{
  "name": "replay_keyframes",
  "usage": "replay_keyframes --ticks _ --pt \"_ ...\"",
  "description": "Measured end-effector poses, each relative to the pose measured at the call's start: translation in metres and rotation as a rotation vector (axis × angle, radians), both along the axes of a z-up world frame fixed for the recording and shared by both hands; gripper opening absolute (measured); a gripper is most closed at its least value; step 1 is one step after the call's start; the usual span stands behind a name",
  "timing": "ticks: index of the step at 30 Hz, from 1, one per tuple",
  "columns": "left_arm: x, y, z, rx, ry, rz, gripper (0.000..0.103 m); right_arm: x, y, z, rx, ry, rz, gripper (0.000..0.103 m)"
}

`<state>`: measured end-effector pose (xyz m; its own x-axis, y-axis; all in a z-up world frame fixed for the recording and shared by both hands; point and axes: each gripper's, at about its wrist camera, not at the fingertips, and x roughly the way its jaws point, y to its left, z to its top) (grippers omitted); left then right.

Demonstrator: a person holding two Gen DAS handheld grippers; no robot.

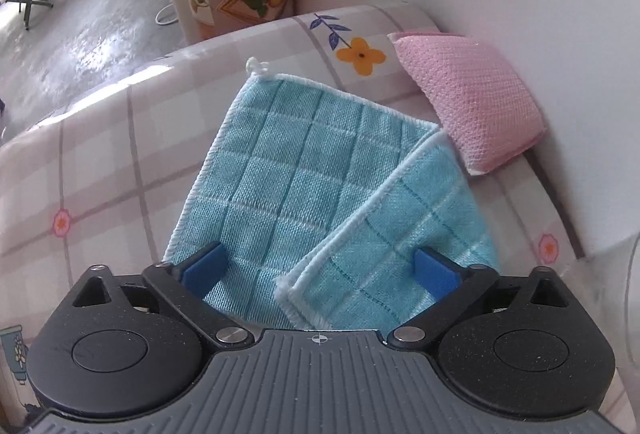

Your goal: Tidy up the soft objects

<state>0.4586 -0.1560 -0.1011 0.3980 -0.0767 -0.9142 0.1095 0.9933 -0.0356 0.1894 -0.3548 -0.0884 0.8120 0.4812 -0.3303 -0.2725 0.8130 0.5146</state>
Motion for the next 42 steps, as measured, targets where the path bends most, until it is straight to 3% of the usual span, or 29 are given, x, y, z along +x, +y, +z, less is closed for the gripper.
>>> replay_keyframes --ticks 1,3,7,9,12,15,19,24,27,28,32,38,42 --pt "-0.001 0.000 0.001 0.001 -0.002 -0.006 0.083 0.000 -0.002 0.000 0.005 0.000 -0.006 0.103" --pt "-0.007 -0.002 0.007 -0.001 -0.009 -0.022 0.060 -0.002 -0.006 0.000 0.014 -0.002 -0.019 0.103" --pt "-0.023 -0.006 0.014 -0.005 0.019 -0.012 0.047 -0.010 -0.015 0.002 0.034 -0.007 -0.041 0.103" --pt "-0.031 -0.008 0.014 0.004 0.020 -0.010 0.032 -0.016 -0.018 0.004 0.040 -0.014 -0.051 0.103" --pt "-0.041 -0.010 0.015 0.012 0.039 -0.003 0.020 -0.026 -0.024 0.008 0.035 -0.019 -0.066 0.103" --pt "-0.058 -0.012 0.017 0.018 0.078 -0.011 0.019 -0.039 -0.029 0.012 0.026 -0.023 -0.078 0.103" --pt "-0.095 -0.010 0.019 -0.040 0.143 -0.044 0.019 -0.062 -0.038 0.018 0.020 -0.034 -0.090 0.103" --pt "-0.159 -0.005 0.020 -0.087 0.209 -0.149 0.019 -0.085 -0.049 0.019 0.008 -0.012 -0.095 0.103" --pt "-0.196 0.001 0.024 -0.092 0.231 -0.220 0.029 -0.097 -0.054 0.016 0.010 0.007 -0.092 0.103" --pt "-0.207 0.002 0.028 -0.078 0.215 -0.250 0.033 -0.099 -0.054 0.016 0.011 0.012 -0.088 0.103" --pt "-0.245 0.019 0.051 -0.051 0.032 -0.285 0.063 -0.099 -0.052 0.016 0.002 0.026 -0.075 0.103" --pt "-0.292 0.050 0.069 -0.225 -0.135 -0.224 0.065 -0.093 -0.041 0.029 0.012 0.003 -0.033 0.098" --pt "-0.322 0.043 0.049 -0.256 -0.141 -0.244 0.063 -0.073 -0.019 0.030 0.001 0.063 0.072 0.080"
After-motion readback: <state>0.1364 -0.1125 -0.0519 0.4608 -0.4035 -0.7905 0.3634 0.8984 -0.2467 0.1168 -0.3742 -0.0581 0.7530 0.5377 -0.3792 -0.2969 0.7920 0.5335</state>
